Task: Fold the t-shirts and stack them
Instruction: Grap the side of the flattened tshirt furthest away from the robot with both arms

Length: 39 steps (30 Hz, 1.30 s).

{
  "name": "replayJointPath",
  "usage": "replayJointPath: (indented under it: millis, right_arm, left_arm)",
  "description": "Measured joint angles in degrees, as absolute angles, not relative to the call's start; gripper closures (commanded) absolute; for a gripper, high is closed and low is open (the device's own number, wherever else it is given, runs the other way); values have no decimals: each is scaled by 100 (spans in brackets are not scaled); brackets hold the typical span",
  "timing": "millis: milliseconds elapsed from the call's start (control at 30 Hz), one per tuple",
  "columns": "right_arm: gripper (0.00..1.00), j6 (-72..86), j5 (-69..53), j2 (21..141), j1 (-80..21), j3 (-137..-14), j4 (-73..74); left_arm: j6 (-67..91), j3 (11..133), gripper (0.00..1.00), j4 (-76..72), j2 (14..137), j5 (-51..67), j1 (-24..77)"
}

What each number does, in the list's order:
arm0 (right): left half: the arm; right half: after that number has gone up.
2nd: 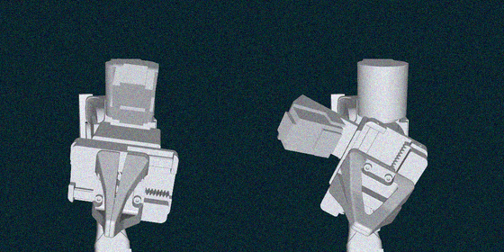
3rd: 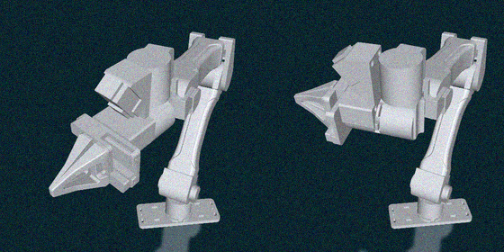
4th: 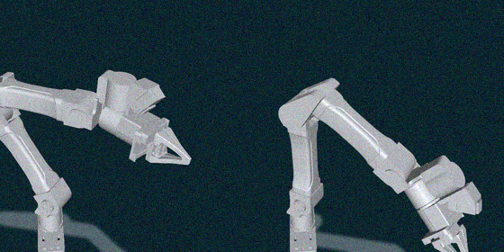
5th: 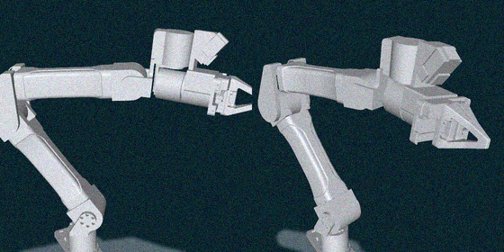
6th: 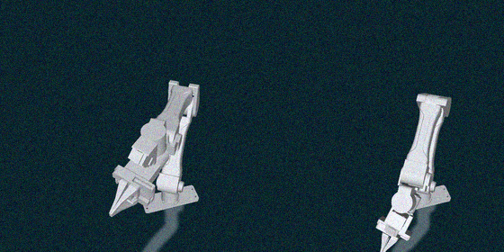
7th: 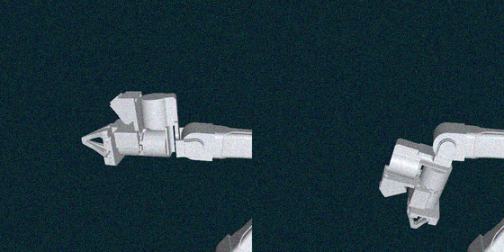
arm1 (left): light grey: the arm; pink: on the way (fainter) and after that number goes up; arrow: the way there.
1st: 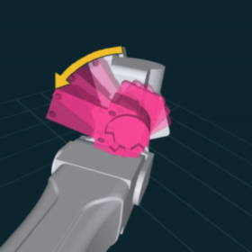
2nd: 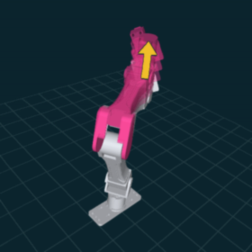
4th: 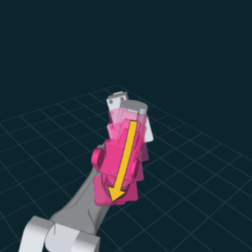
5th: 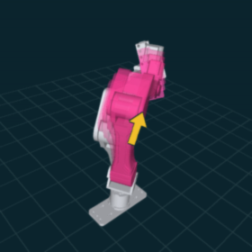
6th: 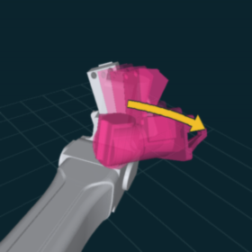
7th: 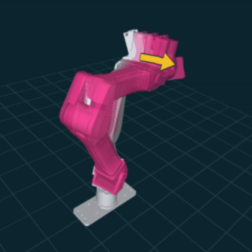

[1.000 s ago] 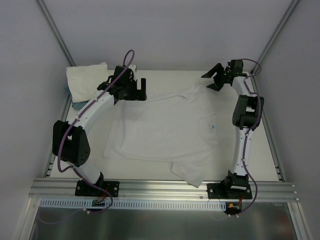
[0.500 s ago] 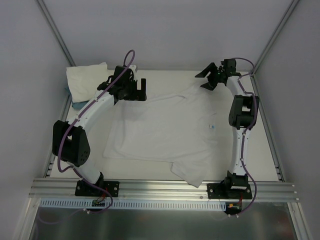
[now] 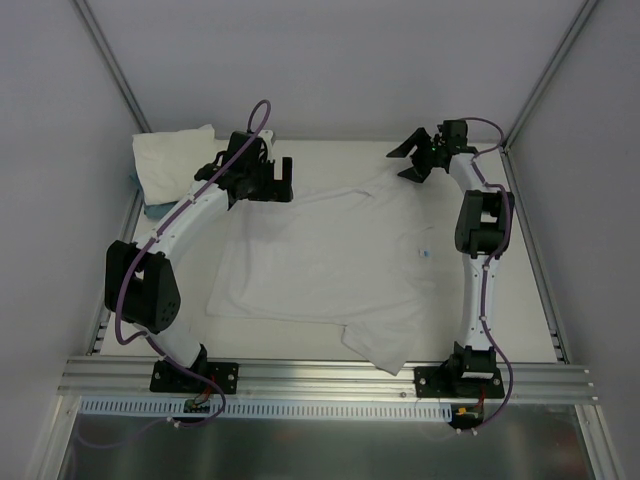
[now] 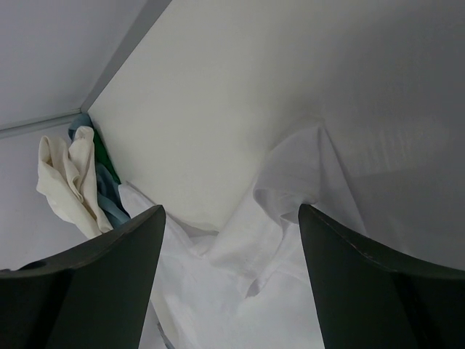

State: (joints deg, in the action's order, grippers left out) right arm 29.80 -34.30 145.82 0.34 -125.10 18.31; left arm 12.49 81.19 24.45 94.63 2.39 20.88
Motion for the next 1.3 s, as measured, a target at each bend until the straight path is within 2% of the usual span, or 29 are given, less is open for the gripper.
replayJointPath:
  millis: [633,1300]
  right_arm:
    - [21,2698,-3444,14571,189,-12300,1909]
    - [25,2849,-3369,14571,200,-12320,1813]
  left_arm:
    - [1251,8119,1,2447,9463,242,2088]
    - [1251,8119,1,2482,9463,239,2088]
